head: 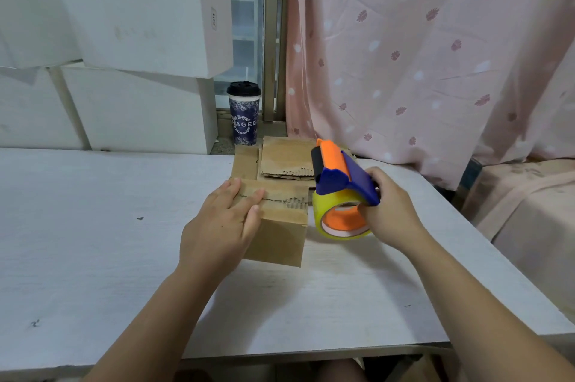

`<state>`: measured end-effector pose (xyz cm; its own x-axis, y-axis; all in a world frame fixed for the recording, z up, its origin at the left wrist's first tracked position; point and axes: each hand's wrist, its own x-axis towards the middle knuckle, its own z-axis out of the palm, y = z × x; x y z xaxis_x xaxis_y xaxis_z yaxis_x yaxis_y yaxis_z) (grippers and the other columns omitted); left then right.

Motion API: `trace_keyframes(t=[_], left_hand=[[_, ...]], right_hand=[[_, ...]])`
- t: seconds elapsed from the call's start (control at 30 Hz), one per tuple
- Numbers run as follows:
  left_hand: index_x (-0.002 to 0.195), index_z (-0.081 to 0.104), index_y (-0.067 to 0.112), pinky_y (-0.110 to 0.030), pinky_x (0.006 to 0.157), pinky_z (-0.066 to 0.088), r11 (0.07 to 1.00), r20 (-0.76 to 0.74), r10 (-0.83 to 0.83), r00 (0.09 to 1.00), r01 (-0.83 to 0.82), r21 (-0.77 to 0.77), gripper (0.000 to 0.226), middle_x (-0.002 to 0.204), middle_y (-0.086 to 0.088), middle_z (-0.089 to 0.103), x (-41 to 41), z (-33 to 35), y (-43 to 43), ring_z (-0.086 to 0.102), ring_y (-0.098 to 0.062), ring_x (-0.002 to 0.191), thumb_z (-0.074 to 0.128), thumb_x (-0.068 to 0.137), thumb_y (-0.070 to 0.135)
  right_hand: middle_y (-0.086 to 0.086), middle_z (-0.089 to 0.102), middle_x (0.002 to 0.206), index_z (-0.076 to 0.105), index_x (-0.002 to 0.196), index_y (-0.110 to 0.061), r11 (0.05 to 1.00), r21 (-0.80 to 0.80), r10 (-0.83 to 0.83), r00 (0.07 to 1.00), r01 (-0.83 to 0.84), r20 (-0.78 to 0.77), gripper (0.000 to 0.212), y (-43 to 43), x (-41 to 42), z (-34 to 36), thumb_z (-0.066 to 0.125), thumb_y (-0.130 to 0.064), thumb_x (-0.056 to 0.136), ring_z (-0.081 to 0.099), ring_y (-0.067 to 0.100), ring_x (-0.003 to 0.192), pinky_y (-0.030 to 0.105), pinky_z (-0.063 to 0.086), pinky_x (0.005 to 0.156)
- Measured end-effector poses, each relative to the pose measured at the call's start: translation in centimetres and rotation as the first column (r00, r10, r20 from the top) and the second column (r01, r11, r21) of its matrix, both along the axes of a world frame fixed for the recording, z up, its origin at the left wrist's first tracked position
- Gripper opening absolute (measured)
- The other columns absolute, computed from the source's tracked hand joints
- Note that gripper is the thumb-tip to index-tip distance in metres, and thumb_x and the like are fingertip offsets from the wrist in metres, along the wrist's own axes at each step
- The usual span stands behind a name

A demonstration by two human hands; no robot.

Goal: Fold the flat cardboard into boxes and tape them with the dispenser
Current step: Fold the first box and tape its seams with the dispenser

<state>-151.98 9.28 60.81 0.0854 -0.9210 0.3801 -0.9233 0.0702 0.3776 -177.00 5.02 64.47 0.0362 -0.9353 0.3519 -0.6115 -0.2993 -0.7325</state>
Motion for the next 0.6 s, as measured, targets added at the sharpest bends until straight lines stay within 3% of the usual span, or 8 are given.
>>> trace_keyframes(t=[0.07, 0.13, 0.2, 0.3, 0.4, 0.5, 0.6], left_hand=[[0.135, 0.039, 0.053, -0.033, 0.097, 0.039, 1.0, 0.002, -0.001, 1.0, 0.001, -0.001, 0.045, 0.154, 0.013, 0.024, 0.0, 0.0, 0.0, 0.012, -0.003, 0.141, 0.02, 0.095, 0.046], [0.135, 0.038, 0.053, -0.034, 0.097, 0.039, 1.0, 0.006, 0.001, 1.0, -0.001, -0.002, 0.047, 0.154, 0.012, 0.024, -0.1, 0.0, 0.1, 0.012, -0.003, 0.141, 0.018, 0.094, 0.047], [0.135, 0.039, 0.052, -0.034, 0.098, 0.039, 1.0, 0.004, 0.012, 1.0, -0.012, -0.005, 0.048, 0.154, 0.012, 0.024, -0.2, 0.1, 0.2, 0.012, -0.004, 0.141, 0.017, 0.093, 0.048], [0.138, 0.035, 0.05, -0.034, 0.103, 0.035, 0.999, 0.027, 0.032, 0.999, -0.033, 0.02, 0.049, 0.156, 0.007, 0.022, -0.4, 0.3, 0.3, 0.011, -0.007, 0.143, 0.016, 0.094, 0.046], [0.144, 0.015, 0.053, -0.045, 0.114, 0.014, 0.995, 0.231, 0.041, 0.972, -0.061, 0.081, 0.059, 0.157, -0.006, 0.016, -0.9, 0.6, 0.5, 0.009, -0.02, 0.145, -0.001, 0.087, 0.06], [0.142, -0.005, 0.054, -0.057, 0.109, -0.007, 0.987, 0.41, 0.063, 0.91, -0.117, 0.107, 0.09, 0.156, -0.013, 0.011, -1.6, 1.0, 0.8, 0.006, -0.033, 0.144, -0.026, 0.059, 0.083], [0.147, -0.002, 0.044, -0.054, 0.109, -0.013, 0.994, 0.483, 0.009, 0.875, -0.06, 0.09, 0.102, 0.157, -0.013, 0.005, -2.3, 1.4, 0.6, 0.001, -0.029, 0.145, -0.02, 0.055, 0.085]], right_hand=[[-0.008, 0.053, 0.07, 0.048, 0.08, -0.03, 0.999, 0.043, -0.001, 0.997, -0.002, 0.074, 0.046, 0.0, 0.2, -1.7, 0.051, 0.014, 0.07, 0.047, 0.001, 0.059, 0.011, 0.033, 0.05], [0.001, 0.06, 0.079, 0.054, 0.09, -0.025, 0.995, 0.102, -0.014, 0.987, -0.002, 0.162, 0.041, -0.1, 0.4, -3.5, 0.051, 0.013, 0.072, 0.052, 0.013, 0.069, 0.015, 0.034, 0.052], [0.004, 0.064, 0.09, 0.055, 0.101, -0.025, 0.983, 0.181, -0.029, 0.968, -0.017, 0.247, 0.044, -0.1, 0.8, -4.8, 0.049, 0.011, 0.075, 0.058, 0.022, 0.081, 0.02, 0.043, 0.061], [-0.002, 0.066, 0.101, 0.052, 0.109, -0.033, 0.963, 0.262, -0.023, 0.956, -0.057, 0.292, 0.053, -0.1, 1.0, -5.8, 0.048, 0.009, 0.077, 0.062, 0.02, 0.093, 0.034, 0.053, 0.074], [-0.007, 0.065, 0.102, 0.05, 0.112, -0.038, 0.952, 0.295, -0.011, 0.955, -0.081, 0.297, 0.056, -0.4, 0.9, -5.7, 0.05, 0.007, 0.079, 0.062, 0.014, 0.092, 0.025, 0.052, 0.066], [-0.011, 0.065, 0.101, 0.051, 0.109, -0.04, 0.945, 0.307, 0.021, 0.957, -0.113, 0.29, 0.055, -0.5, 0.8, -5.5, 0.051, 0.006, 0.079, 0.061, 0.009, 0.092, 0.018, 0.05, 0.062], [-0.01, 0.064, 0.102, 0.049, 0.105, -0.045, 0.947, 0.297, 0.04, 0.964, -0.121, 0.264, 0.056, -0.4, 0.8, -5.2, 0.051, 0.004, 0.079, 0.06, 0.012, 0.094, 0.025, 0.052, 0.071]])
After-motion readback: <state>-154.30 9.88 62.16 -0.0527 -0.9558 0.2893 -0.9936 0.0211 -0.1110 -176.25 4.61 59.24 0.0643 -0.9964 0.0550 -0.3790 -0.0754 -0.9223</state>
